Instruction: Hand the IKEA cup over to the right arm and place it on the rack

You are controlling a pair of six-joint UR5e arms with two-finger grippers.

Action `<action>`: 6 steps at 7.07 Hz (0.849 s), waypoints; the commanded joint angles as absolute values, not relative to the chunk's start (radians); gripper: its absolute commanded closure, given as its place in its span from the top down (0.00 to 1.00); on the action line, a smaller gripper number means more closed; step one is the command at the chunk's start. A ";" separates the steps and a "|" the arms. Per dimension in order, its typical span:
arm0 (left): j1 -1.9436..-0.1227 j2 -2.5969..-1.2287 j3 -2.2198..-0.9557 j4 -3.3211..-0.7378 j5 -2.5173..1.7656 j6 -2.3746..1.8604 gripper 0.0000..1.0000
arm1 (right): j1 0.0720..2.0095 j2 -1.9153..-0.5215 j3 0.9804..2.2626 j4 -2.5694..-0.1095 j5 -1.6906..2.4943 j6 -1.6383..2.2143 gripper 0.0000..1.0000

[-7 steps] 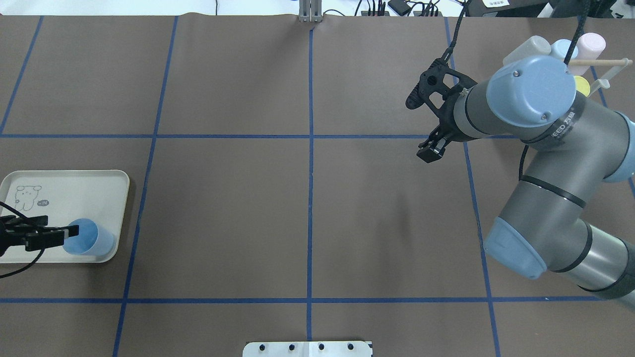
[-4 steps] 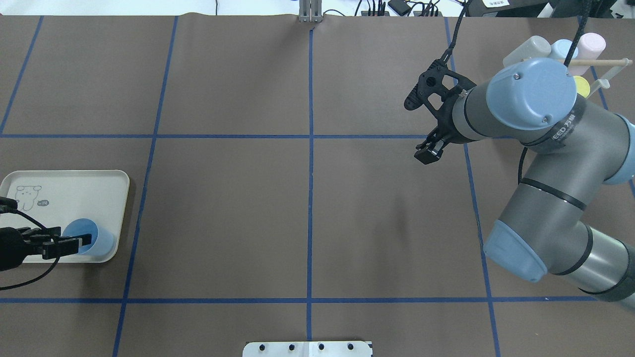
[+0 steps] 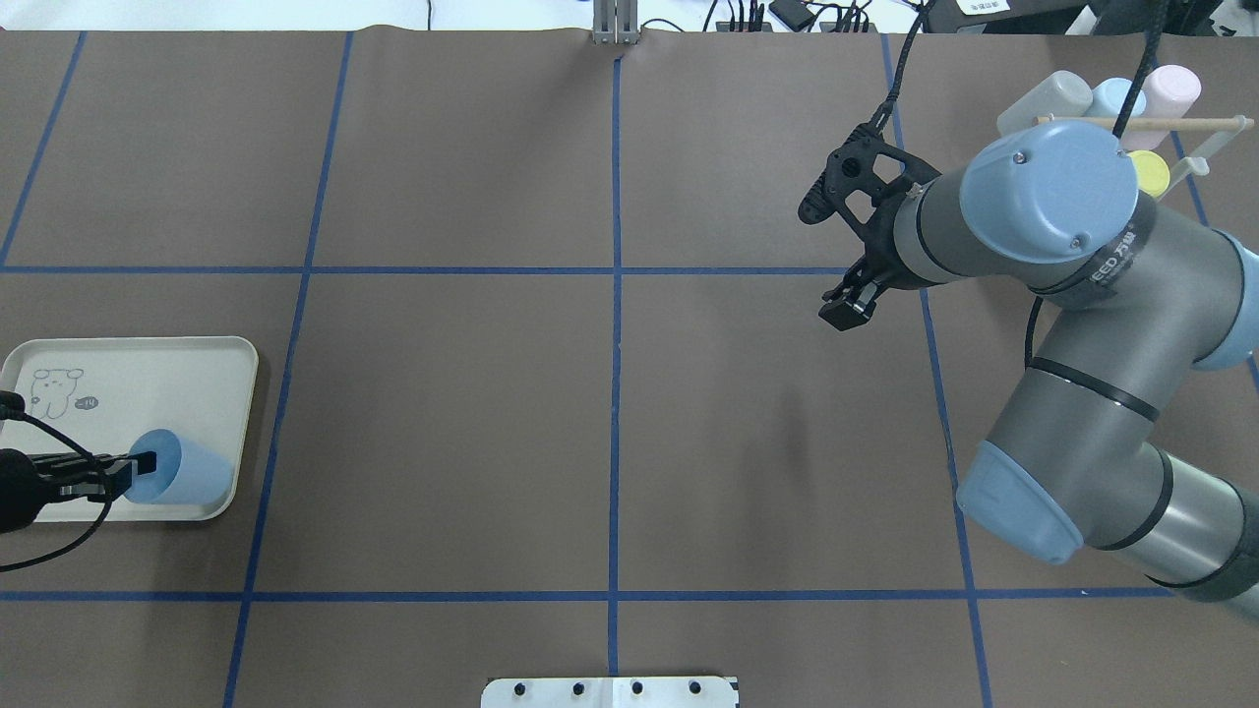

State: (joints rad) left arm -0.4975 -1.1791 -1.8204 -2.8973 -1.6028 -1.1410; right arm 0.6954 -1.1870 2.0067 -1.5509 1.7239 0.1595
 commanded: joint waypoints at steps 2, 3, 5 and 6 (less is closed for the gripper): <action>-0.630 -1.170 -1.821 -2.895 -1.612 -1.126 0.00 | 0.678 -1.186 2.003 -1.549 1.721 0.160 0.99; -0.661 -1.175 -1.844 -2.895 -1.618 -1.127 0.00 | 0.670 -1.186 2.003 -1.536 1.721 0.163 0.99; -0.661 -1.201 -1.932 -2.895 -1.701 -1.144 0.00 | 0.619 -1.189 1.994 -1.400 1.715 0.262 0.99; -0.661 -1.238 -1.971 -2.893 -1.748 -1.181 0.00 | 0.586 -1.187 1.994 -1.344 1.712 0.281 0.99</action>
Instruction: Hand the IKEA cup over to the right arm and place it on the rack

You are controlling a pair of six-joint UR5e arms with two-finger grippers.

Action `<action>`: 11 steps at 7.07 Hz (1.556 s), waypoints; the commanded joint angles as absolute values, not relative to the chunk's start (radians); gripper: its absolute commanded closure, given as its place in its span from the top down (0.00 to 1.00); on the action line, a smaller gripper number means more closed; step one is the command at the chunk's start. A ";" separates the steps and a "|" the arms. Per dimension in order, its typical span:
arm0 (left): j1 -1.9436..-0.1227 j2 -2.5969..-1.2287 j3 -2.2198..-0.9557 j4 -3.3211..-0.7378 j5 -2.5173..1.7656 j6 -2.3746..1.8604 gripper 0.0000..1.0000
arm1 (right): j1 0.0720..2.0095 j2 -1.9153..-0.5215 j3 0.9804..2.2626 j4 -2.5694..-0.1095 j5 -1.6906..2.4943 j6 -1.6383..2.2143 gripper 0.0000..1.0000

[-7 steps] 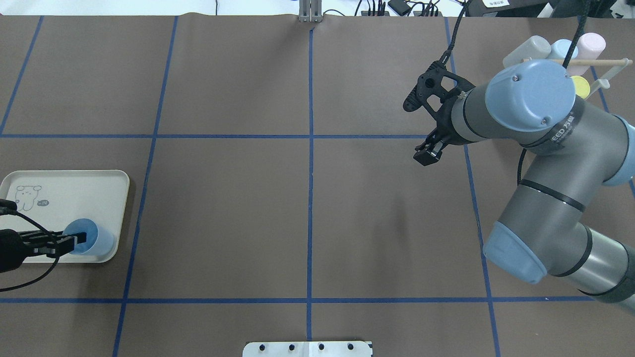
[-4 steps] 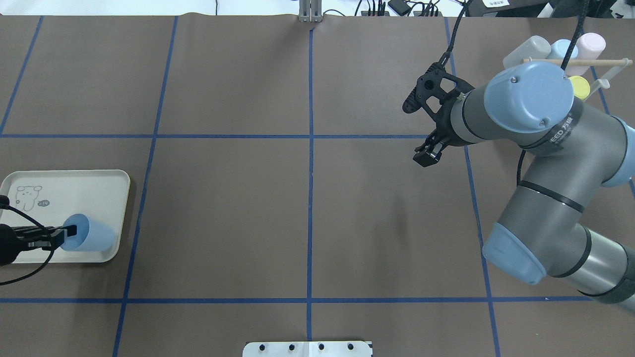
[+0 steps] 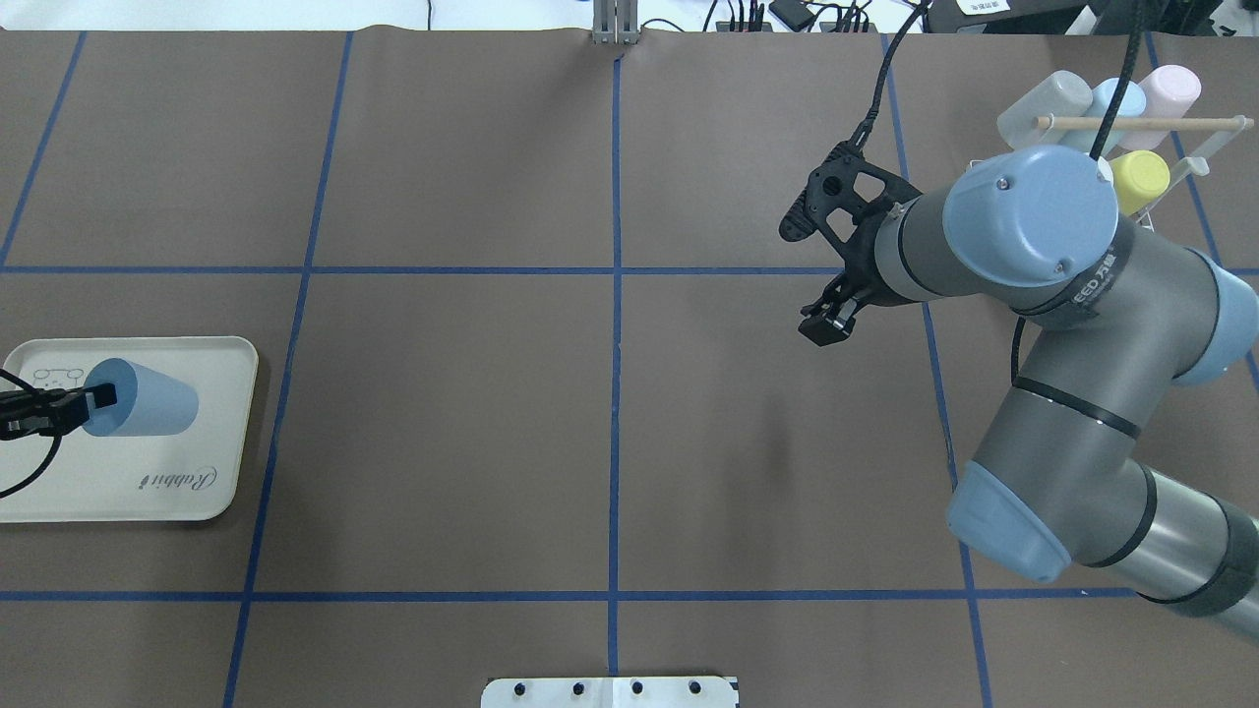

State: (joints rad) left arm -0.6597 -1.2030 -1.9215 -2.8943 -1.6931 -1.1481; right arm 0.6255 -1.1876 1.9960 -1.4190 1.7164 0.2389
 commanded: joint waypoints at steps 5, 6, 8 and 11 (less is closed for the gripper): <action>-0.640 -1.563 -1.977 -2.876 -1.862 -1.557 0.00 | 0.387 -1.189 1.939 -0.994 1.556 0.325 0.99; -0.620 -1.613 -1.971 -2.855 -1.861 -1.581 0.00 | 0.323 -1.189 1.912 -0.868 1.493 0.325 0.99; -0.563 -1.719 -1.964 -2.762 -1.858 -1.586 0.00 | 0.246 -1.186 1.829 -0.615 1.448 0.310 0.99; -0.510 -1.772 -1.957 -2.730 -1.855 -1.586 0.00 | 0.224 -1.172 1.836 -0.598 1.434 0.290 0.99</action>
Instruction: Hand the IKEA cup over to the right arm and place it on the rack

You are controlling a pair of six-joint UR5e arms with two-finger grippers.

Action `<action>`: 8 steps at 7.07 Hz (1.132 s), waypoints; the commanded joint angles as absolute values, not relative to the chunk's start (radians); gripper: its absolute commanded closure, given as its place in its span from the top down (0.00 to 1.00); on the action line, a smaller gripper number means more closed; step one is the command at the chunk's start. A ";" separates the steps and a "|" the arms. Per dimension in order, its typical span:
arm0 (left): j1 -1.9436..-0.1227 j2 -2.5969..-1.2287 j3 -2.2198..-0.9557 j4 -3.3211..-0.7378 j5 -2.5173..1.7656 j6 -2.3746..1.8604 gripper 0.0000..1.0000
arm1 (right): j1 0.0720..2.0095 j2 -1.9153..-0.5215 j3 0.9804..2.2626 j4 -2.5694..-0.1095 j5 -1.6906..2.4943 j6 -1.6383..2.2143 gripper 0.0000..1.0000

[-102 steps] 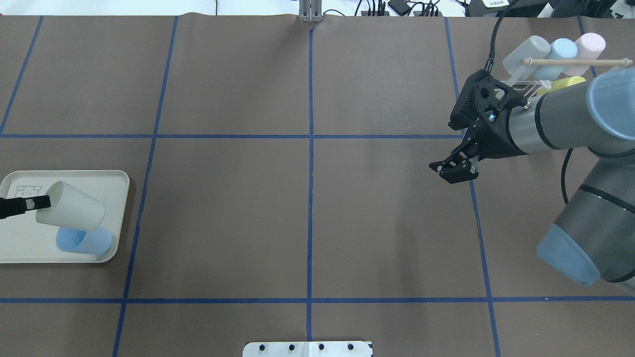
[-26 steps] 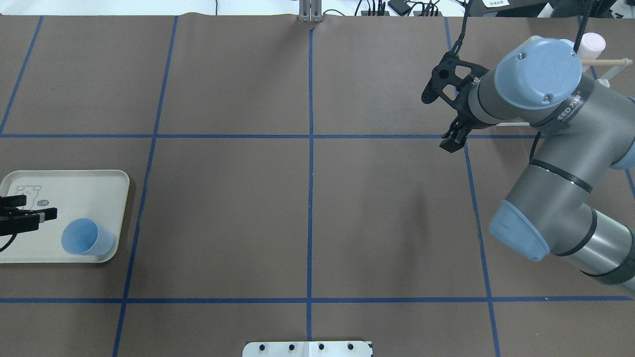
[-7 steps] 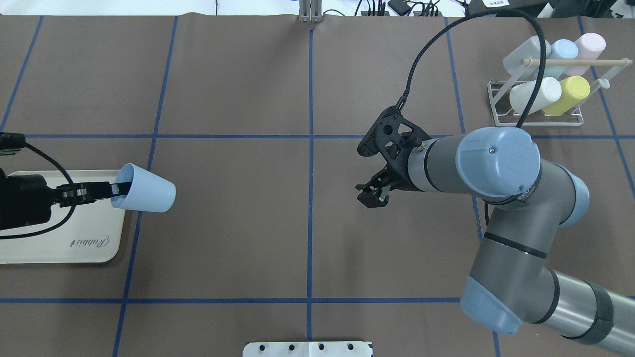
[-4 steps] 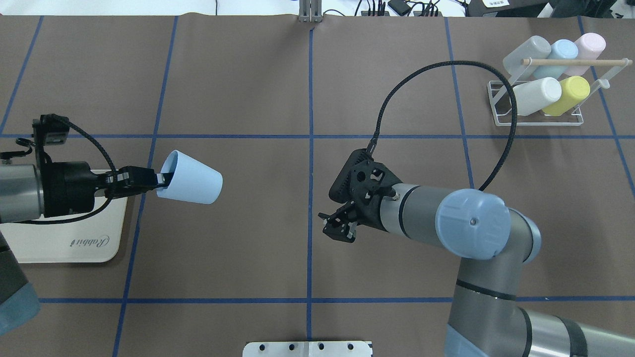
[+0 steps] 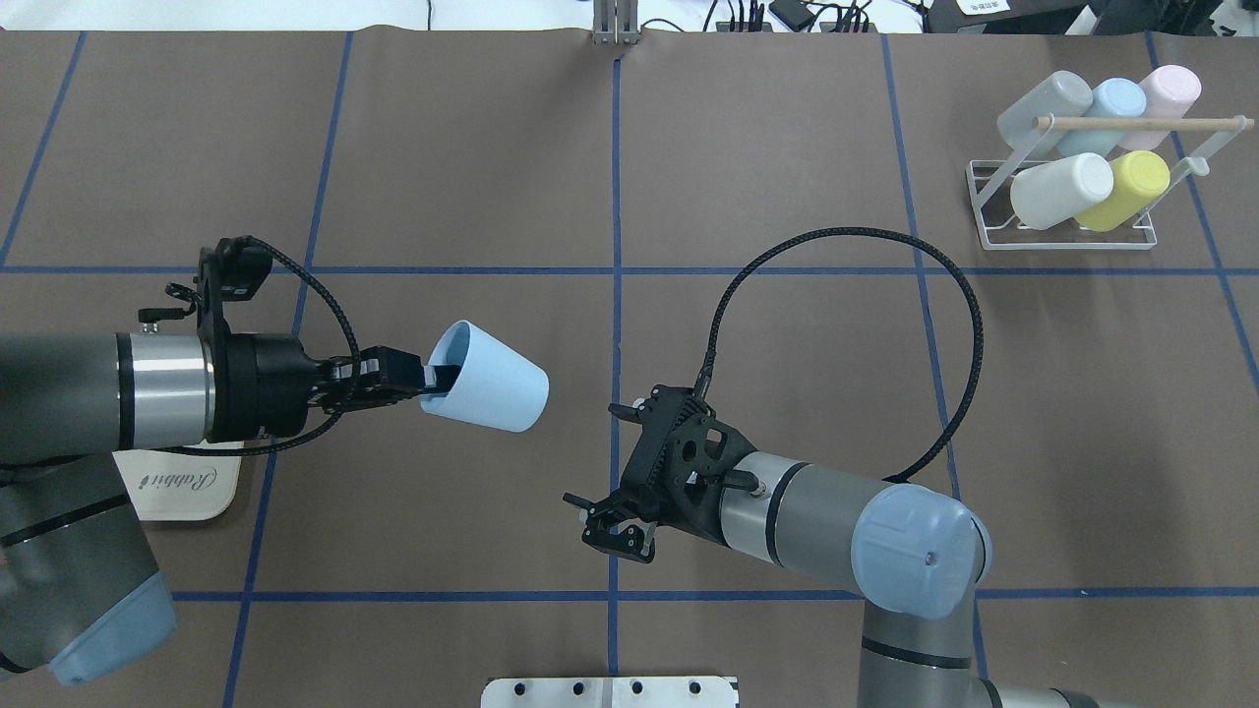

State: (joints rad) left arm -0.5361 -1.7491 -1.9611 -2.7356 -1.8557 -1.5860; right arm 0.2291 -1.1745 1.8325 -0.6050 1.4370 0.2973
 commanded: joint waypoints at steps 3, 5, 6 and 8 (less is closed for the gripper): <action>-0.474 -1.801 -1.945 -2.730 -1.852 -1.585 0.00 | 0.222 -1.173 1.829 -0.534 1.436 0.272 0.99; -0.453 -1.801 -1.944 -2.730 -1.850 -1.585 0.00 | 0.222 -1.172 1.832 -0.534 1.434 0.272 0.99; -0.445 -1.799 -1.944 -2.730 -1.848 -1.585 0.00 | 0.222 -1.172 1.833 -0.534 1.434 0.272 0.99; -0.436 -1.799 -1.939 -2.730 -1.848 -1.583 0.00 | 0.222 -1.172 1.838 -0.534 1.434 0.273 0.99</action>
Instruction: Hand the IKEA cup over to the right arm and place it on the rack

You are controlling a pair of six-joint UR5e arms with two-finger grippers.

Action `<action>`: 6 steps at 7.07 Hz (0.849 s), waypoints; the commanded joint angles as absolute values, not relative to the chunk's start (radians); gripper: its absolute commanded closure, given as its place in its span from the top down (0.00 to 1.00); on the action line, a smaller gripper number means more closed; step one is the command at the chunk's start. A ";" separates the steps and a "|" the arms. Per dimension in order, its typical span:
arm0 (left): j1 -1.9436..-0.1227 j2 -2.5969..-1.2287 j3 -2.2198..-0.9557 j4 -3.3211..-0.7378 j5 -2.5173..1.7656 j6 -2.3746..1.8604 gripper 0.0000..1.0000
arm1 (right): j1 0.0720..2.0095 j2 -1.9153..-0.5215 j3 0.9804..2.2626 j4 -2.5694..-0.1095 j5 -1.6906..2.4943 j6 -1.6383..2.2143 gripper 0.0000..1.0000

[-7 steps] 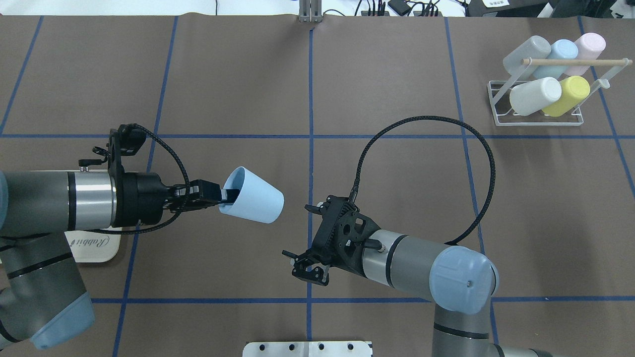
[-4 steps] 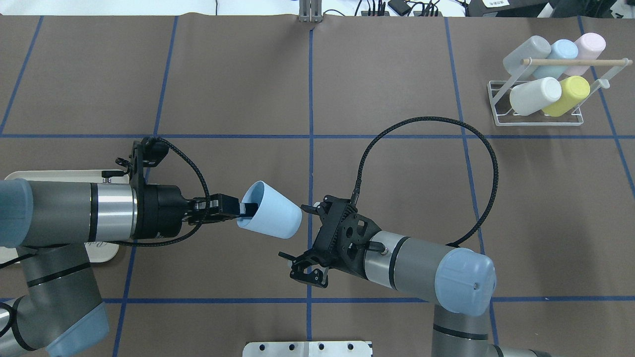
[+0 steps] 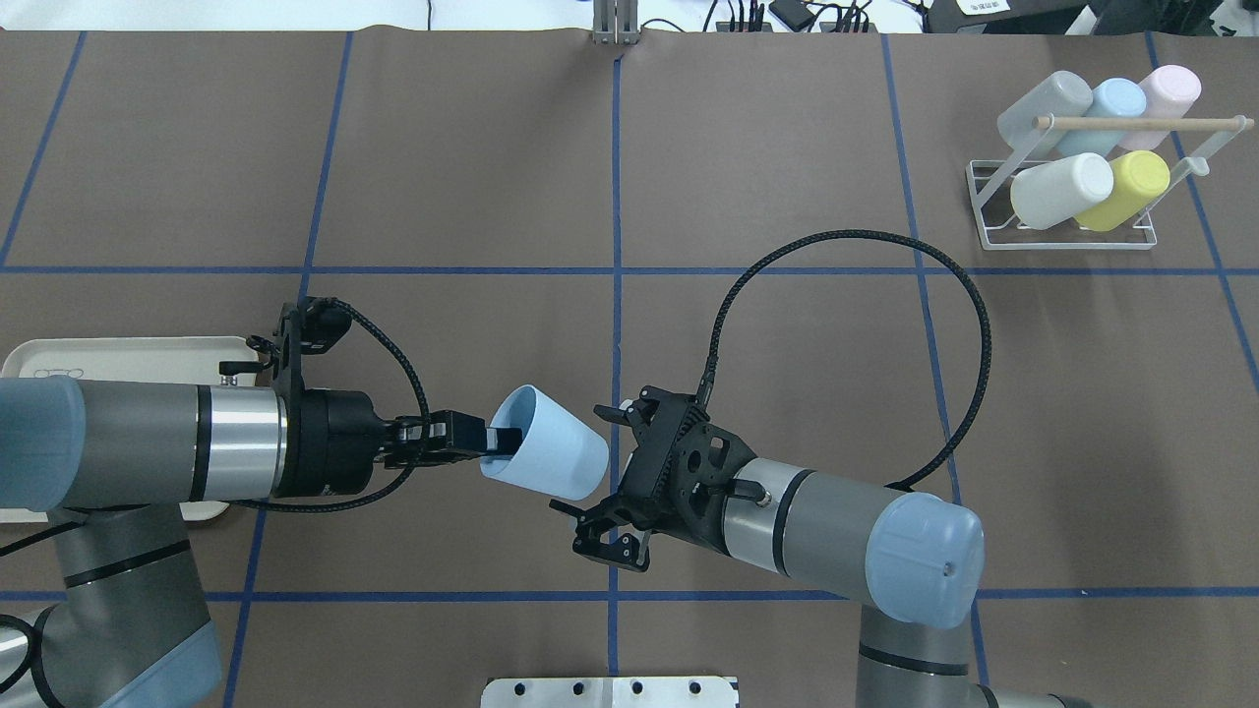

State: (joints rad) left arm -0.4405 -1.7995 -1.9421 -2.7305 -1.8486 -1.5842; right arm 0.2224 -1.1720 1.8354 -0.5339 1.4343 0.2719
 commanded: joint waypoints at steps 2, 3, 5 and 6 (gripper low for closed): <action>-0.434 -1.799 -1.936 -2.730 -1.848 -1.583 0.00 | 0.221 -1.170 1.839 -0.534 1.425 0.273 0.99; -0.431 -1.799 -1.934 -2.730 -1.848 -1.583 0.00 | 0.218 -1.169 1.839 -0.534 1.425 0.276 0.99; -0.428 -1.813 -1.921 -2.730 -1.847 -1.583 0.00 | 0.218 -1.169 1.841 -0.534 1.425 0.276 0.99; -0.428 -1.822 -1.908 -2.730 -1.847 -1.583 0.00 | 0.218 -1.169 1.841 -0.534 1.425 0.278 0.99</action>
